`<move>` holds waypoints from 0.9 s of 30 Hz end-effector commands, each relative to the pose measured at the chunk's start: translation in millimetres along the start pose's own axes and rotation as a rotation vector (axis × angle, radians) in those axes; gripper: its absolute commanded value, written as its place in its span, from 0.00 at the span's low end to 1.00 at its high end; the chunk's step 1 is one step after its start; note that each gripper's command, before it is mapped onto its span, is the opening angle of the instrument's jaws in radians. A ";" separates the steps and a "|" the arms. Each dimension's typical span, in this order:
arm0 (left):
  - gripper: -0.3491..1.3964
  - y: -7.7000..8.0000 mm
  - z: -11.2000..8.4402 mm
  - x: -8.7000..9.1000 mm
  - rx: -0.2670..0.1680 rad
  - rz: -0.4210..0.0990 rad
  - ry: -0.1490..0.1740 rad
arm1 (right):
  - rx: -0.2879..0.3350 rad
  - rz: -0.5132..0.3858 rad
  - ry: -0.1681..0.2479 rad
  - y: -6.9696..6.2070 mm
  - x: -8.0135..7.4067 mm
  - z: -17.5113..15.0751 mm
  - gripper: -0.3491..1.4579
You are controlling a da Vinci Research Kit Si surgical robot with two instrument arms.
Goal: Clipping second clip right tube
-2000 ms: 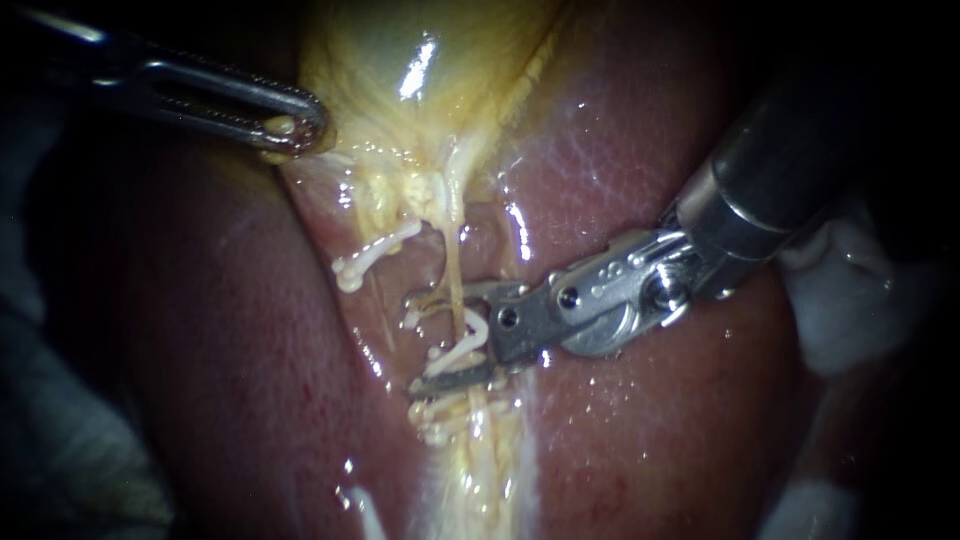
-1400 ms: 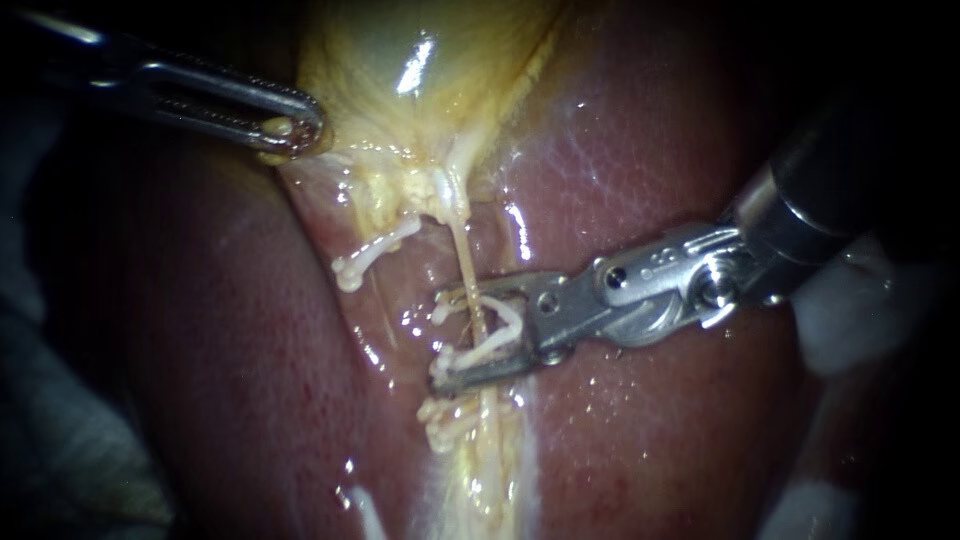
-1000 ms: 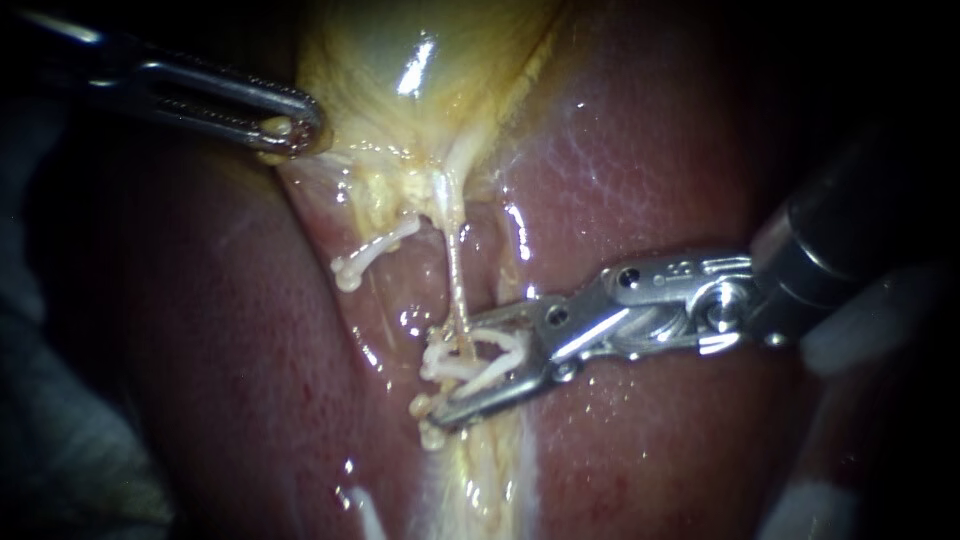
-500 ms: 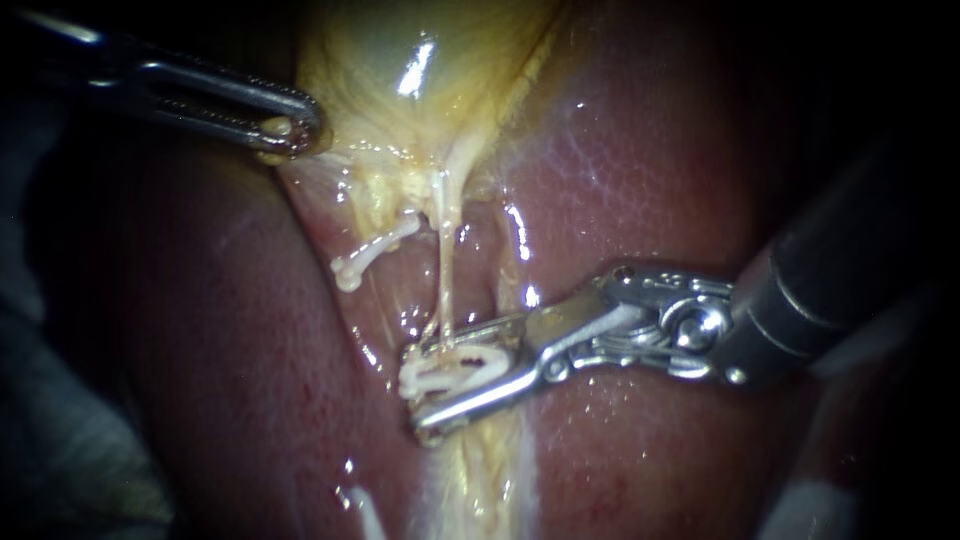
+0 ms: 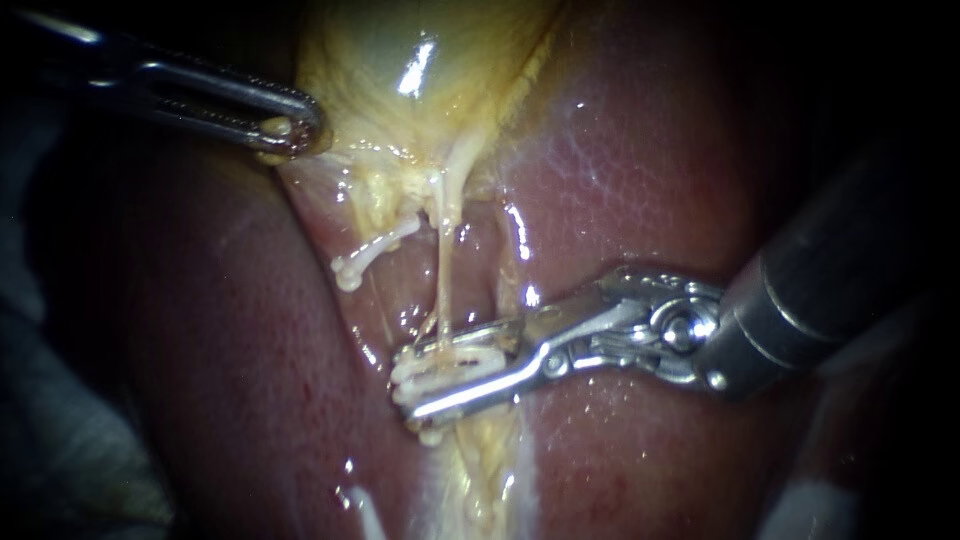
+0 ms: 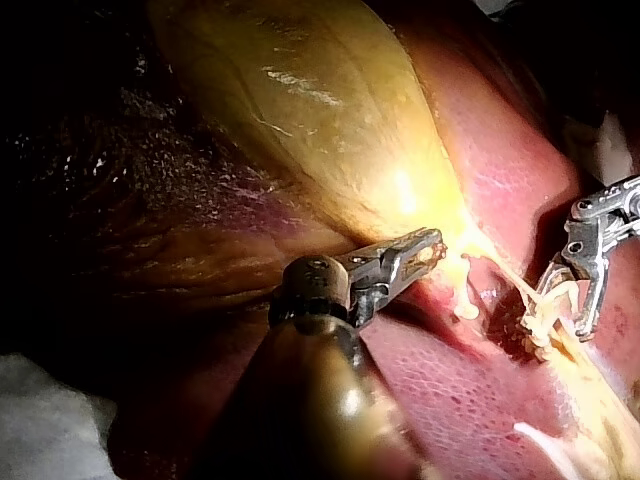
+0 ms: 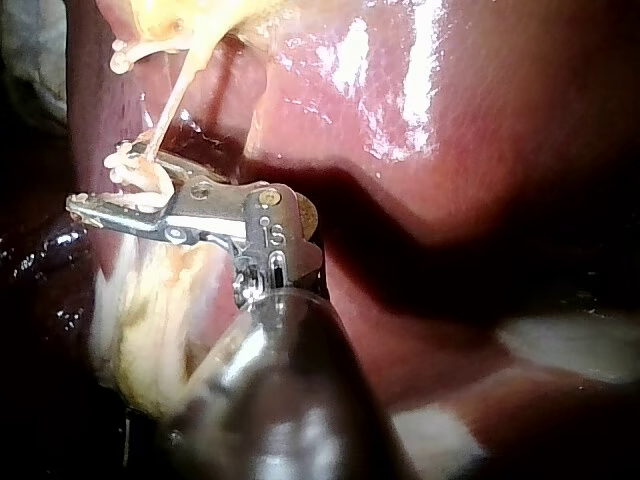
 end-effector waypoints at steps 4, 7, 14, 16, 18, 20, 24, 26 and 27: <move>0.00 0.0 0.0 0.0 0.000 0.000 0.000 | -0.001 0.011 0.000 -0.2 0.3 -0.3 0.25; 0.00 0.0 0.0 0.0 0.000 0.000 0.000 | 0.000 0.023 0.001 -0.3 0.4 -0.4 0.18; 0.00 -0.1 0.0 0.0 0.000 0.000 0.000 | 0.002 0.065 0.000 -0.4 0.4 -0.5 0.02; 0.00 -0.1 0.0 0.0 0.000 0.000 0.000 | 0.004 0.082 -0.001 -0.5 0.3 -0.6 0.00; 0.00 -0.1 0.0 0.0 0.000 0.000 0.000 | 0.003 0.083 -0.001 -0.8 0.3 -0.7 0.00; 0.00 -0.1 0.0 0.0 0.000 0.000 0.000 | 0.004 0.084 0.000 -1.0 0.5 -0.7 0.00; 0.00 -0.1 0.0 0.0 0.000 0.000 0.000 | 0.005 0.085 0.000 -1.1 0.6 -0.7 0.00; 0.00 -0.1 0.0 0.0 0.000 0.000 0.000 | 0.006 0.084 -0.001 -1.1 0.6 -0.7 0.00; 0.00 -0.1 0.0 0.0 0.000 0.000 0.000 | 0.006 0.084 -0.001 -1.1 0.5 -0.7 0.00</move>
